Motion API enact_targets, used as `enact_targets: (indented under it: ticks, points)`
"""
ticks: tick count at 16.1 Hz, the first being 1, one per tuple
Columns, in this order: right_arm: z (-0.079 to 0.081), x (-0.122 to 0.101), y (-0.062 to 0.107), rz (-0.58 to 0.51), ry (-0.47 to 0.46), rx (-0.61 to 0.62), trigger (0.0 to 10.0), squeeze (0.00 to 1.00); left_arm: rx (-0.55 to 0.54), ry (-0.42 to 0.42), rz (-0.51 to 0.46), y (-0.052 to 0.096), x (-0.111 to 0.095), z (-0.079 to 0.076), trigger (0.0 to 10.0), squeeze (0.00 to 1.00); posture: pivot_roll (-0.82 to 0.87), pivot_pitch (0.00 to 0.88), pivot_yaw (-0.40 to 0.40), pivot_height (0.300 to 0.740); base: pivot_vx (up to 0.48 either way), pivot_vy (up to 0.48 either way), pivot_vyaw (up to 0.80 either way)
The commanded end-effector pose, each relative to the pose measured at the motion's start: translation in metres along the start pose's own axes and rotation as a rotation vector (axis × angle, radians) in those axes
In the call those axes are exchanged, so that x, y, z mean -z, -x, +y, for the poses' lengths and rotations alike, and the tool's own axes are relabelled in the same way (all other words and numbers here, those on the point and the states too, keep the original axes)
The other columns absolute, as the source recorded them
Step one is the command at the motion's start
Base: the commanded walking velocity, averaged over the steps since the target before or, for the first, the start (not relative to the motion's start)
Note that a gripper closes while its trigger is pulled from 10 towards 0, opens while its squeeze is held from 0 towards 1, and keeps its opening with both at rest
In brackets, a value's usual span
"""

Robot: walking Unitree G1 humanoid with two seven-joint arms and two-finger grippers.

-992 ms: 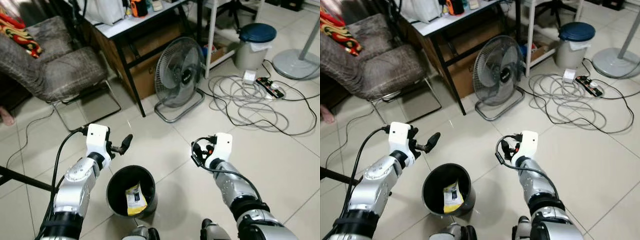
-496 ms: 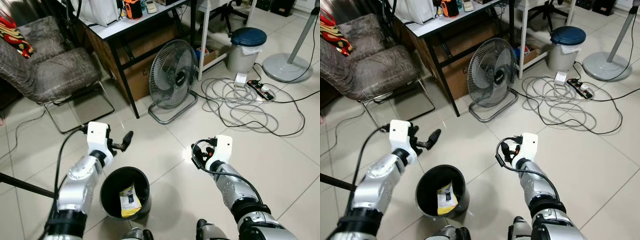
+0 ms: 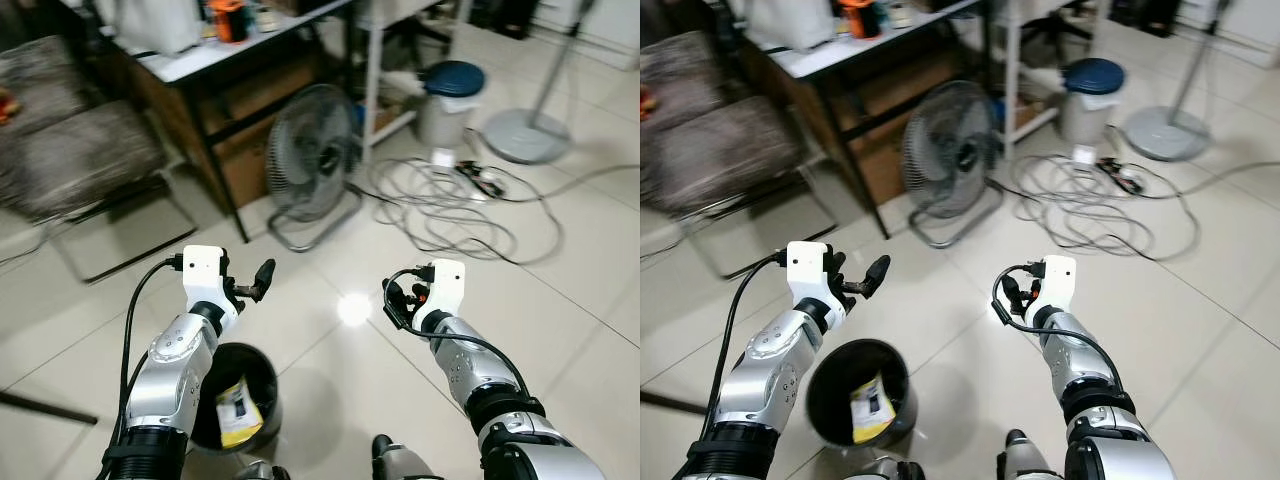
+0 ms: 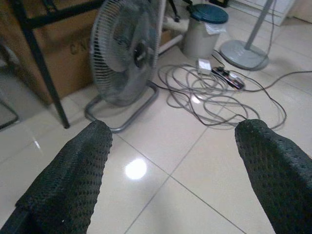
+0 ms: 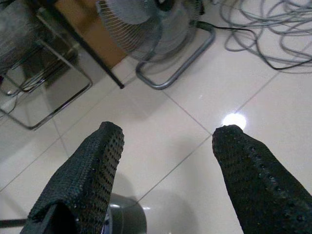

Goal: Picking trash to rubbish bin

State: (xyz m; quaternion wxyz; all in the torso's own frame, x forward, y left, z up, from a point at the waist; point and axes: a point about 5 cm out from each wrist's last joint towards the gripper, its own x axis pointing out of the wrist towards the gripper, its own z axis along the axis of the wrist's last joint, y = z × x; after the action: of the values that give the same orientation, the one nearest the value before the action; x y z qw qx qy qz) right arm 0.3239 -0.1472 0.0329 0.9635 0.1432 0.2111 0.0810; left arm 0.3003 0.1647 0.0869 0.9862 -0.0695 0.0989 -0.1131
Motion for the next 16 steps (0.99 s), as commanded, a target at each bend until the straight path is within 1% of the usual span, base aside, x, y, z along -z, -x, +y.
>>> enact_targets:
  ticks: [1, 2, 4, 9, 13, 16]
  points:
    - [0.0041, 0.006, -0.0004, 0.032, 0.004, -0.022, 10.0, 0.0, -0.024, -0.001, 0.012, 0.003, 0.0002, 0.0052, 10.0, 0.0, -0.08, 0.148, 0.094, 0.74, 0.0, 0.0, -0.75]
    - [0.004, 0.006, -0.0004, 0.033, 0.002, -0.021, 10.0, 0.0, -0.025, -0.005, 0.019, 0.0039, 0.0008, 0.0061, 10.0, 0.0, -0.08, 0.148, 0.094, 0.74, 0.0, 0.0, -0.61]
    - [0.0042, 0.0065, -0.0003, 0.032, 0.001, -0.021, 10.0, 0.0, -0.025, -0.005, 0.026, 0.0044, 0.0003, 0.0067, 10.0, 0.0, -0.08, 0.148, 0.094, 0.74, 0.0, 0.0, 0.0]
    - [0.0016, 0.0048, 0.0, 0.031, 0.007, -0.015, 10.0, 0.0, -0.009, 0.0, 0.048, 0.0027, 0.0008, 0.0023, 10.0, 0.0, -0.08, 0.149, 0.094, 0.74, -0.371, 0.0, 0.0]
    - [-0.0007, 0.006, 0.0009, 0.033, 0.005, -0.008, 10.0, 0.0, -0.011, -0.013, 0.059, 0.0028, 0.0022, 0.004, 10.0, 0.0, -0.08, 0.144, 0.095, 0.74, -0.383, 0.0, 0.0]
    - [0.0, 0.0061, 0.0007, 0.031, 0.002, -0.007, 10.0, 0.0, -0.011, -0.035, 0.059, 0.0043, 0.0015, 0.0065, 10.0, 0.0, -0.08, 0.144, 0.099, 0.74, 0.0, 0.0, 0.0]
